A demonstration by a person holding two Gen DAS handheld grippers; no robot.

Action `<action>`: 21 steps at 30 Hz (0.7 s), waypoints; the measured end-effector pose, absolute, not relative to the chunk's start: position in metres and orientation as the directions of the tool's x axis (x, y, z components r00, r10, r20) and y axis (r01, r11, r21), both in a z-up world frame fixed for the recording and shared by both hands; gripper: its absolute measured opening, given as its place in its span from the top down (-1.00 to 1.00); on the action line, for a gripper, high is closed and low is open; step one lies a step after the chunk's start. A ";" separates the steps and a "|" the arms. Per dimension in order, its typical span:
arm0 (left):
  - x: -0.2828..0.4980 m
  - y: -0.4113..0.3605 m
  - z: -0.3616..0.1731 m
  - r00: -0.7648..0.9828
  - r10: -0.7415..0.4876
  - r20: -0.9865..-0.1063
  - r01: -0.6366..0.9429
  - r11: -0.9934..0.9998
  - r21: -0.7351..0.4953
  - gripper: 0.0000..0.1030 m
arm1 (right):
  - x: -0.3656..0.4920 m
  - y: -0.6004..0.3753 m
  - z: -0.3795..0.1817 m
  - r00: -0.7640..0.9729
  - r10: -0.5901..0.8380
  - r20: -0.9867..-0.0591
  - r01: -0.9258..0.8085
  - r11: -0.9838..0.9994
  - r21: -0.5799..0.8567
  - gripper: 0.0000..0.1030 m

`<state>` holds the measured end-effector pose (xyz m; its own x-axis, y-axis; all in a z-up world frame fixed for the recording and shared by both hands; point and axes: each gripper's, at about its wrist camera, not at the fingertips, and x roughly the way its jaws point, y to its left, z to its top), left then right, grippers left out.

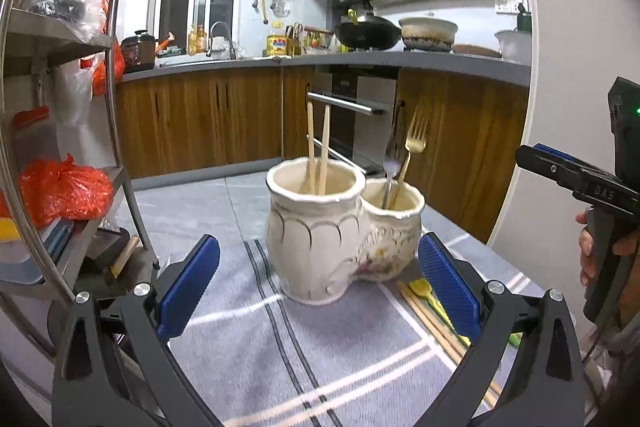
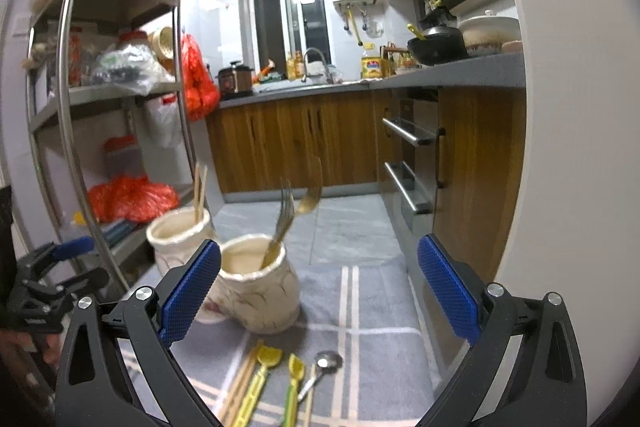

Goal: Organize utensils
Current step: 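Move both open tools back over the remaining utensils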

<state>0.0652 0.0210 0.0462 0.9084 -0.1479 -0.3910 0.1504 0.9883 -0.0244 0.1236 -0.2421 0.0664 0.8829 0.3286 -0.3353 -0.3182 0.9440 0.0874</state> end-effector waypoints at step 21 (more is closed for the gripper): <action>0.065 0.005 -0.009 0.826 -0.142 -0.545 0.167 0.986 -0.003 -0.90 | 0.135 -0.214 -0.017 0.748 0.264 -0.609 -0.327 0.945 0.009 -0.90</action>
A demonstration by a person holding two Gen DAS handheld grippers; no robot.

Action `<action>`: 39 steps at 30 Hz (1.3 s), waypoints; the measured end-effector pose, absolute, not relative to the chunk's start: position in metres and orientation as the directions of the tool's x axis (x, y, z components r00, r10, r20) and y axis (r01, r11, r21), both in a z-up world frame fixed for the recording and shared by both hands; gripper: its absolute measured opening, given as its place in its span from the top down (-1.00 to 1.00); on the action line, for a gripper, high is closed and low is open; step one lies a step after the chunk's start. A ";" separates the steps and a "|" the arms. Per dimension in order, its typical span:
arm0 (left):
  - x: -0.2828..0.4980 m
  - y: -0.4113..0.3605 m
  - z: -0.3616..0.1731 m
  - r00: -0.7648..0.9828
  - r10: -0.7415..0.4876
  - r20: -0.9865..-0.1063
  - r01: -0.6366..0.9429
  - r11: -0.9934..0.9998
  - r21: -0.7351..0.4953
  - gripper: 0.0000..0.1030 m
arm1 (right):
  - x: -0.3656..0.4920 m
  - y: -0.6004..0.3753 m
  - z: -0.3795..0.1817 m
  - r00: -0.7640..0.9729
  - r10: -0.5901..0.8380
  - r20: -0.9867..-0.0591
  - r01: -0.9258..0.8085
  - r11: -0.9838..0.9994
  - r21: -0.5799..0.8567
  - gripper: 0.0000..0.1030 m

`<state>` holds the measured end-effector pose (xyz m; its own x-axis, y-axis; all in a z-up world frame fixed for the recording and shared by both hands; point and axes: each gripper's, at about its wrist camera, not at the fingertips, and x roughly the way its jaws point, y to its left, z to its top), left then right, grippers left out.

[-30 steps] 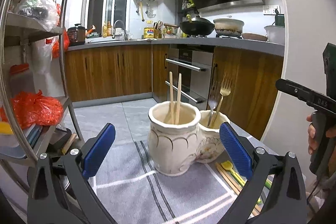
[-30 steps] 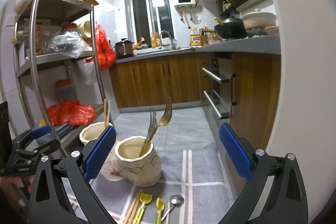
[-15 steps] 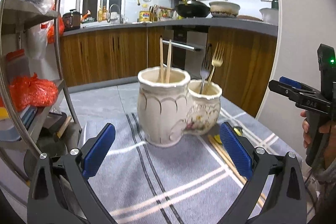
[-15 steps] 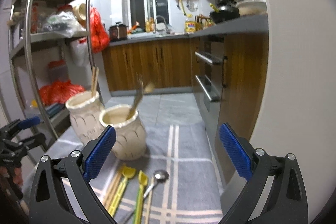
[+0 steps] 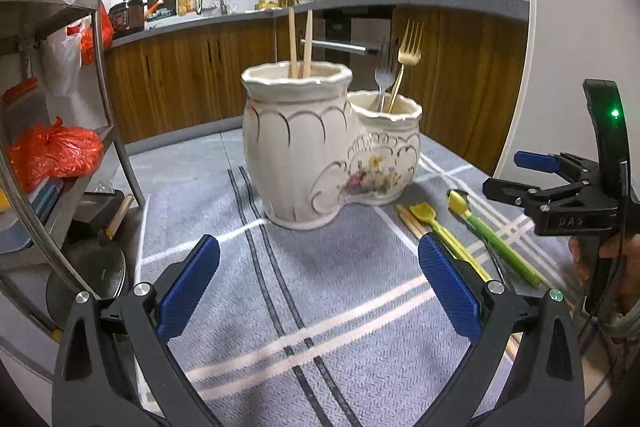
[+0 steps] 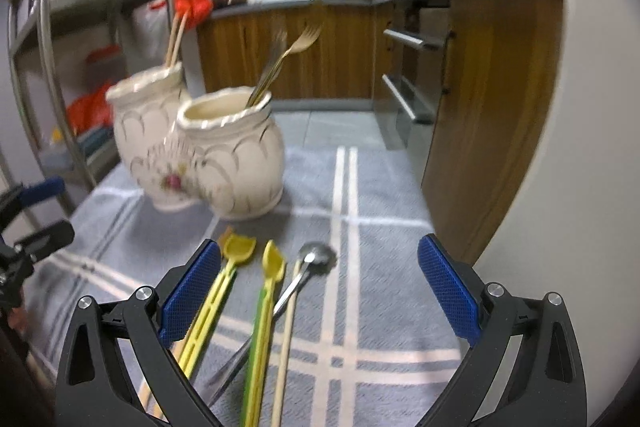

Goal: Organize utensils
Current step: 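Move both open tools back over the remaining utensils, then grasp a yellow-green utensil with the right tool while the left grasps a wooden chopstick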

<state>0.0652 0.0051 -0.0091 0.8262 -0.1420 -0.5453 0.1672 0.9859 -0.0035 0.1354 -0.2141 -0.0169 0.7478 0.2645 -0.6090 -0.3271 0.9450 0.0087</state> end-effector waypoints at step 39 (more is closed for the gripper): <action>0.080 -0.077 -0.046 0.679 -0.076 -0.730 0.176 0.983 0.061 -0.89 | 0.142 -0.207 -0.011 0.675 0.331 -0.659 -0.383 0.921 0.069 0.87</action>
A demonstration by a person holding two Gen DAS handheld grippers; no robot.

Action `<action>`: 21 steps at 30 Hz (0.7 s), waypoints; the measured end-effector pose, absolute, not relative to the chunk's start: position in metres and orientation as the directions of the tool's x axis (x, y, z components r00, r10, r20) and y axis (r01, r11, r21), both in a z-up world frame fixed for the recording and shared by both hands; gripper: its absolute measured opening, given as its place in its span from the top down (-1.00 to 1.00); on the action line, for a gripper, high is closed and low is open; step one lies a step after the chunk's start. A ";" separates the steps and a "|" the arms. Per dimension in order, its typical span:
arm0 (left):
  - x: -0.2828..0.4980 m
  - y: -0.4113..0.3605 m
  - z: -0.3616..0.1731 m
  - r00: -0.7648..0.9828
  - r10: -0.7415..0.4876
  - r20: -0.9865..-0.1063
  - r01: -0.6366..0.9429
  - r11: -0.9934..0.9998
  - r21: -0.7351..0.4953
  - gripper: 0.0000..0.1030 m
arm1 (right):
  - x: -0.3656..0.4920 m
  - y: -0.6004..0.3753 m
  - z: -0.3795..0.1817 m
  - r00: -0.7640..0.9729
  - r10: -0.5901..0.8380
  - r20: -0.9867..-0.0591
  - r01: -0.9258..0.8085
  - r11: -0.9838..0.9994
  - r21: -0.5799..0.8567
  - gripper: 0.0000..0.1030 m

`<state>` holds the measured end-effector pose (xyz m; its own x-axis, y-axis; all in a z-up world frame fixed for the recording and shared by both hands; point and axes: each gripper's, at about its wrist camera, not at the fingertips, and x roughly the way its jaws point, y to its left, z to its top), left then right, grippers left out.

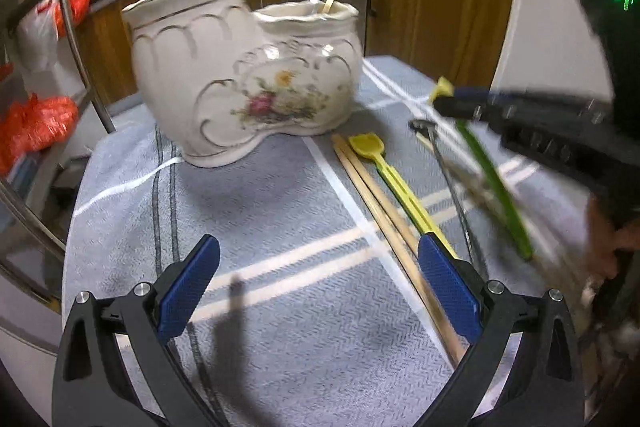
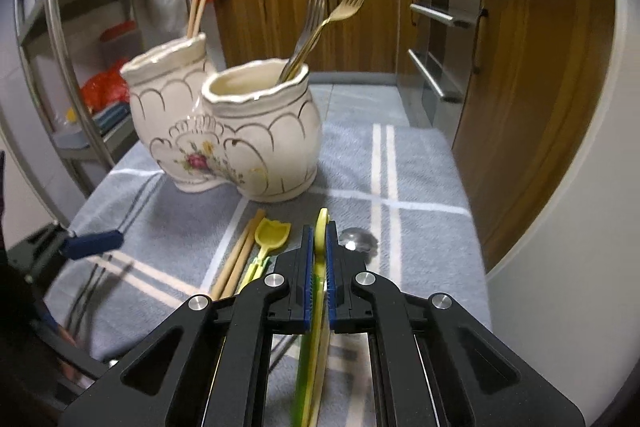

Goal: Organize utensils
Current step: 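Grasp a yellow-green utensil with the right tool while the left grasps a wooden chopstick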

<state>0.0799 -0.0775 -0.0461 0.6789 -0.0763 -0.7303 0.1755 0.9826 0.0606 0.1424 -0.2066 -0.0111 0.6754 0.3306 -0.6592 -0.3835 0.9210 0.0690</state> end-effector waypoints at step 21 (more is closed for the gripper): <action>0.086 -0.077 -0.047 0.590 -0.164 -0.791 0.299 0.954 0.025 0.76 | 0.126 -0.220 0.000 0.692 0.380 -0.614 -0.398 0.910 0.115 0.88</action>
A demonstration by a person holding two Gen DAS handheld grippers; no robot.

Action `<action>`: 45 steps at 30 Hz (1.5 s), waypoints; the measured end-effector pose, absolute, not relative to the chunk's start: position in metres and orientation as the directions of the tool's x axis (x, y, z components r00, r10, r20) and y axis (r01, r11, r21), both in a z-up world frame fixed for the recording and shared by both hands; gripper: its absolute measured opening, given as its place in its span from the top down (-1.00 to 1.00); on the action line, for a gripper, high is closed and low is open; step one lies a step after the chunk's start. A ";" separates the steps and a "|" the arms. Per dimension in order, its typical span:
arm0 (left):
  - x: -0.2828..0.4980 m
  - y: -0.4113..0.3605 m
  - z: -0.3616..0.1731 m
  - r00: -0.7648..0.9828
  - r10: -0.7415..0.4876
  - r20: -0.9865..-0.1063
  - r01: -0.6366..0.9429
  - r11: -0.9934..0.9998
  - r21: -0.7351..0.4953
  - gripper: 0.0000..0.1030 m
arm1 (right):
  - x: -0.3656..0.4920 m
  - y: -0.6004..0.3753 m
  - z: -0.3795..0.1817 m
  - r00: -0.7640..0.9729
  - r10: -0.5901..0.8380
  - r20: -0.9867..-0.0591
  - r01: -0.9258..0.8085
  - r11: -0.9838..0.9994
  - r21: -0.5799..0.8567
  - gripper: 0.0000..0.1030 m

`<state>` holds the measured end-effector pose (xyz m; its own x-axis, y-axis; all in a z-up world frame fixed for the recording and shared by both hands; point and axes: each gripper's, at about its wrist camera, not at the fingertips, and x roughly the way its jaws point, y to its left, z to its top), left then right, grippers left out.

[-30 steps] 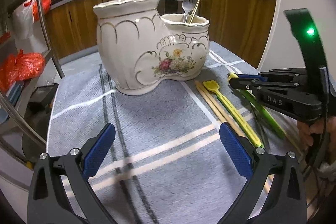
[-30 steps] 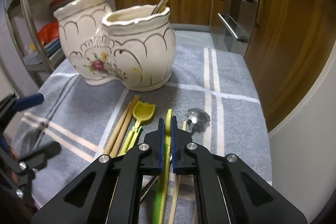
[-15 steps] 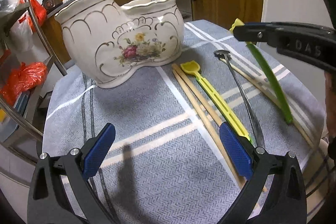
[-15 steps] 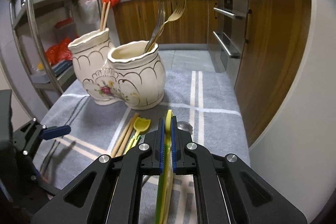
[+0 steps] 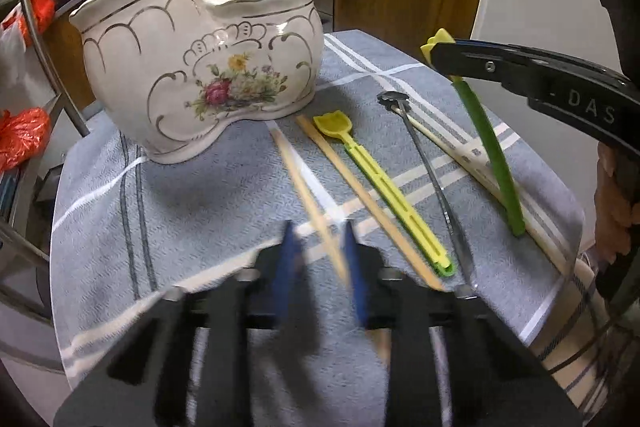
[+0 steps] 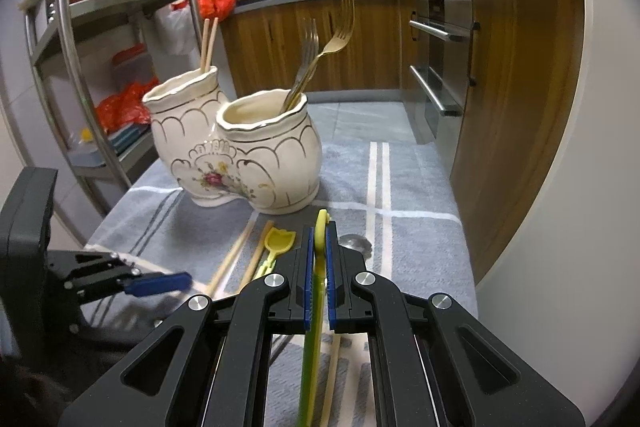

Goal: Organize utensils
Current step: 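Grasp a yellow-green utensil with the right tool while the left grasps a wooden chopstick, then release chopstick into tall pot with left tool while right releases yellow-green utensil into short pot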

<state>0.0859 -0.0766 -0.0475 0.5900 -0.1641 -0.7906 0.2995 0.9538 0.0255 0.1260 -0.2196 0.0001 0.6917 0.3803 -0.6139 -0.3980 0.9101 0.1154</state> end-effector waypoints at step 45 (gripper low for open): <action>0.138 0.059 0.104 0.949 -0.302 -0.088 0.275 0.932 -0.235 0.88 | 0.170 -0.167 0.121 0.850 0.467 -0.245 -0.462 0.883 0.080 0.88</action>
